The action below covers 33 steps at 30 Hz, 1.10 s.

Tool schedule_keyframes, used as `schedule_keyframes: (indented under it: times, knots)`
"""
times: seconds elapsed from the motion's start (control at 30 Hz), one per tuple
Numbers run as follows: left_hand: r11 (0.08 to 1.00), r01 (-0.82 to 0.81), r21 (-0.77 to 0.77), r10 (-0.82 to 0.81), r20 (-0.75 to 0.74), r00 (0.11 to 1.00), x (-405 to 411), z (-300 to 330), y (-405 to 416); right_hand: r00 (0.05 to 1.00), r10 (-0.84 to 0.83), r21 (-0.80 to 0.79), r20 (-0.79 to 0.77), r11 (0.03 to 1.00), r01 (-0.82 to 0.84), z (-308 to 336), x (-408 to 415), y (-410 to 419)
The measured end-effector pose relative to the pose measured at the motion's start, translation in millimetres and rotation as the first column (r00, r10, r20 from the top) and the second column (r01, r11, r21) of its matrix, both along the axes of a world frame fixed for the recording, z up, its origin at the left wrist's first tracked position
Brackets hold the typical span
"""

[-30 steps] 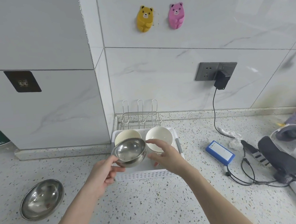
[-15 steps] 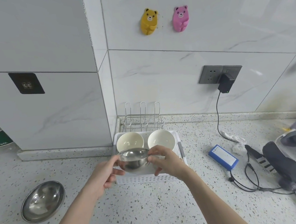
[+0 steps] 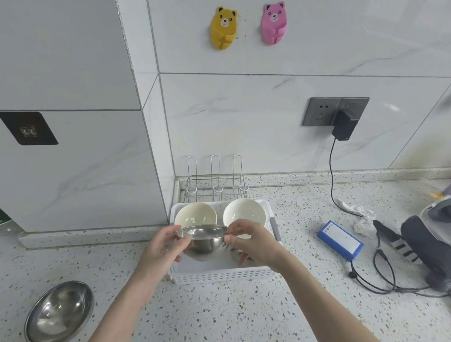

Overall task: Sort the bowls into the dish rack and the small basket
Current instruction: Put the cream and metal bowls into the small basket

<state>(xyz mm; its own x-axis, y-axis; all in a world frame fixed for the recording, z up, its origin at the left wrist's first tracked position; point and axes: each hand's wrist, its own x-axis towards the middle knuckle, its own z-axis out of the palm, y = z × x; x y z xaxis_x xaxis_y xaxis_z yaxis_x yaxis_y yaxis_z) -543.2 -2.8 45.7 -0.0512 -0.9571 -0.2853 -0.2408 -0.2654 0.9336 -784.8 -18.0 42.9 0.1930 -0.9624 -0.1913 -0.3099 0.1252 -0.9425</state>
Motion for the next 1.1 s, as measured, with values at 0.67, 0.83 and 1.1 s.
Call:
schedule_keyframes:
  times: [0.67, 0.83, 1.1]
  knots:
    - [0.981, 0.185, 0.052, -0.192, 0.317, 0.929, 15, -6, -26, 0.916, 0.163, 0.131, -0.367, 0.984, -0.122, 25, 13, -34]
    - [0.967, 0.243, 0.082, -0.256, 0.345, 0.903, 17, -20, -23, 0.878, 0.178, 0.155, -0.445, 0.981, -0.12, 11, 20, -32]
    - [0.968, 0.246, 0.046, -0.238, 0.474, 0.848, 13, -32, -12, 0.823, 0.082, 0.071, -0.562, 0.996, -0.051, -13, 37, -12]
